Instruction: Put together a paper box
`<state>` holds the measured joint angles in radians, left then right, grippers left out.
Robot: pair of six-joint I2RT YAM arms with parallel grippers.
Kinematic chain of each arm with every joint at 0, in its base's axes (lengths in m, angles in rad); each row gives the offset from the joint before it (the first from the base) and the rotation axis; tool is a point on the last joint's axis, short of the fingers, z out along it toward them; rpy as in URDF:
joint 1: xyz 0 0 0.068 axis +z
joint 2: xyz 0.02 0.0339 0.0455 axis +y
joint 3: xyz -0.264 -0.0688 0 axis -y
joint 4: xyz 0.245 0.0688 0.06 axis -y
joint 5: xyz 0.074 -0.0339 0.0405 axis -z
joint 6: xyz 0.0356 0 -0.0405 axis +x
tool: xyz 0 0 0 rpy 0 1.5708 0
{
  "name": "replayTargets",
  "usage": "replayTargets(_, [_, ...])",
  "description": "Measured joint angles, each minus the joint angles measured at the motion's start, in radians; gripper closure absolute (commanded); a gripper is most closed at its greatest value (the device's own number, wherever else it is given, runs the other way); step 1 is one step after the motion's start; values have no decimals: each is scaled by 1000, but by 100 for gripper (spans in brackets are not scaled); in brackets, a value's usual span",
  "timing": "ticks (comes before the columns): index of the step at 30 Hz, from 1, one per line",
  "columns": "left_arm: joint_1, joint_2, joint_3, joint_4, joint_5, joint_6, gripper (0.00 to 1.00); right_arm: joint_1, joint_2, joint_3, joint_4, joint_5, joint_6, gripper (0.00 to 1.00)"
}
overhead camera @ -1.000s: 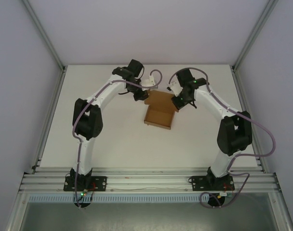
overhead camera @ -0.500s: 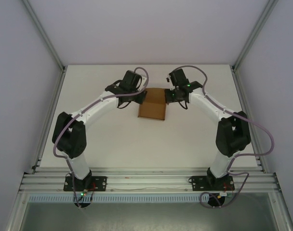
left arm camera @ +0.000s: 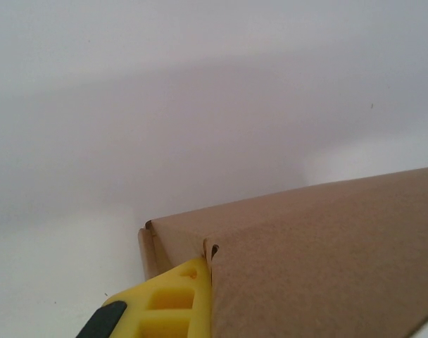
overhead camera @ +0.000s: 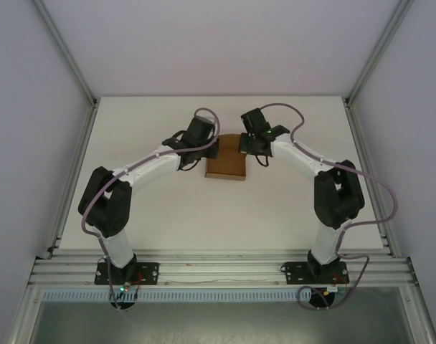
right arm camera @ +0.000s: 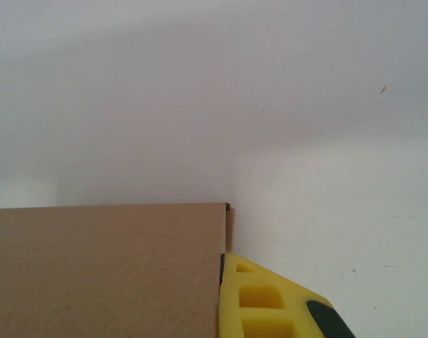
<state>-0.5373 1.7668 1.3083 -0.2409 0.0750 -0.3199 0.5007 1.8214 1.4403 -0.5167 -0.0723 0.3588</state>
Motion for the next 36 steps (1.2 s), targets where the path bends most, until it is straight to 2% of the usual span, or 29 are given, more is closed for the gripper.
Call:
replayTargets(12, [-6,-34,-147,147,-35,-66,100,72,12,-17,28,153,53,96])
replayTargets(25, [-34,-137,-377,303,-29,-126,100,202,-135,-377,358,329,-16,94])
replayTargets(31, [-50,-176,-426,311,-28,-144,84,234,-164,-472,490,387,-58,93])
replayTargets(36, [-55,-236,-475,227,3,-150,56,262,-185,-558,632,396,-101,93])
